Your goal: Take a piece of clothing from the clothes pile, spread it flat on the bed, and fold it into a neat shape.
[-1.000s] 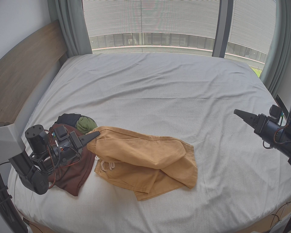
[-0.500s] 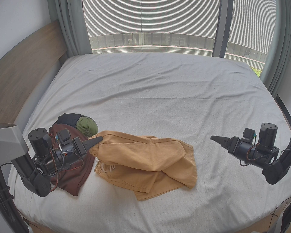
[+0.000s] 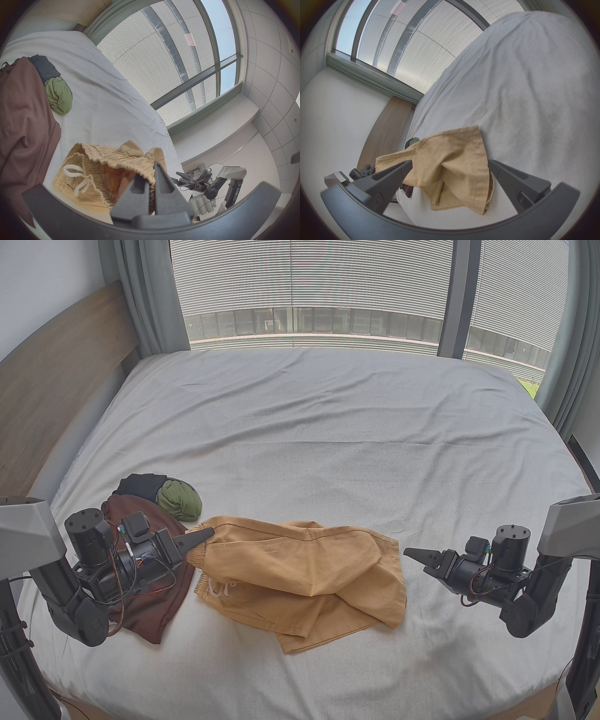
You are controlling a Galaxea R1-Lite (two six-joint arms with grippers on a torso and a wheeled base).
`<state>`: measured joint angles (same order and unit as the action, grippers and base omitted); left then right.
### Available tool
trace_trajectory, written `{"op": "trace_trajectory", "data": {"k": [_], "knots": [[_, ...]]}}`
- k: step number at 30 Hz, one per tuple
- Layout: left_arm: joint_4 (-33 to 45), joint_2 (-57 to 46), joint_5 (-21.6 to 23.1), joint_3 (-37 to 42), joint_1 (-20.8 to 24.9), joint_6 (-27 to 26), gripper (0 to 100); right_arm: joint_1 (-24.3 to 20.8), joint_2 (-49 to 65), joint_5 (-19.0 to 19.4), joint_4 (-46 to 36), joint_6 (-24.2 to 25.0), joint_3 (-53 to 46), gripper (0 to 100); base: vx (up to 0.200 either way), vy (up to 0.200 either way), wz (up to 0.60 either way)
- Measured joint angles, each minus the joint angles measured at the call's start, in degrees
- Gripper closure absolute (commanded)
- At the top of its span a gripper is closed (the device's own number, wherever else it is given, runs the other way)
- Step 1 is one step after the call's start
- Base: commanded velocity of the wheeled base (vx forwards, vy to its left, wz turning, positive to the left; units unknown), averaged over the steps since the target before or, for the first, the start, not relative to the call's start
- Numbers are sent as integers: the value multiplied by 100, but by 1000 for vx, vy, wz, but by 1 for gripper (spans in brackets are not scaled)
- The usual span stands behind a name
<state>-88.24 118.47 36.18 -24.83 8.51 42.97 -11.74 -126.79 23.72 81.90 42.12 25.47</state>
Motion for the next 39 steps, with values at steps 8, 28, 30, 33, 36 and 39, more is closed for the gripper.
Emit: {"op": "trace_trajectory", "data": {"k": [8, 28, 30, 33, 36, 39], "knots": [[0, 27, -2, -5, 2, 0, 100, -166, -675, -2, 194, 107, 107, 0, 0, 0, 0], [-6, 27, -6, -13, 22, -2, 100, -385, -1325, -5, 624, 556, 245, 0, 0, 0, 0], [-6, 27, -5, -13, 20, -2, 100, -396, -1340, -5, 624, 569, 245, 0, 0, 0, 0], [-6, 27, -6, -13, 22, -2, 100, -413, -1348, -2, 634, 652, 250, 100, 0, 0, 0], [-6, 27, -5, -16, 22, 2, 100, -427, -1336, -2, 634, 851, 258, 100, 0, 0, 0], [-6, 33, -6, -24, 15, 5, 100, -427, -1284, -2, 634, 874, 262, 100, 0, 0, 0]]}}
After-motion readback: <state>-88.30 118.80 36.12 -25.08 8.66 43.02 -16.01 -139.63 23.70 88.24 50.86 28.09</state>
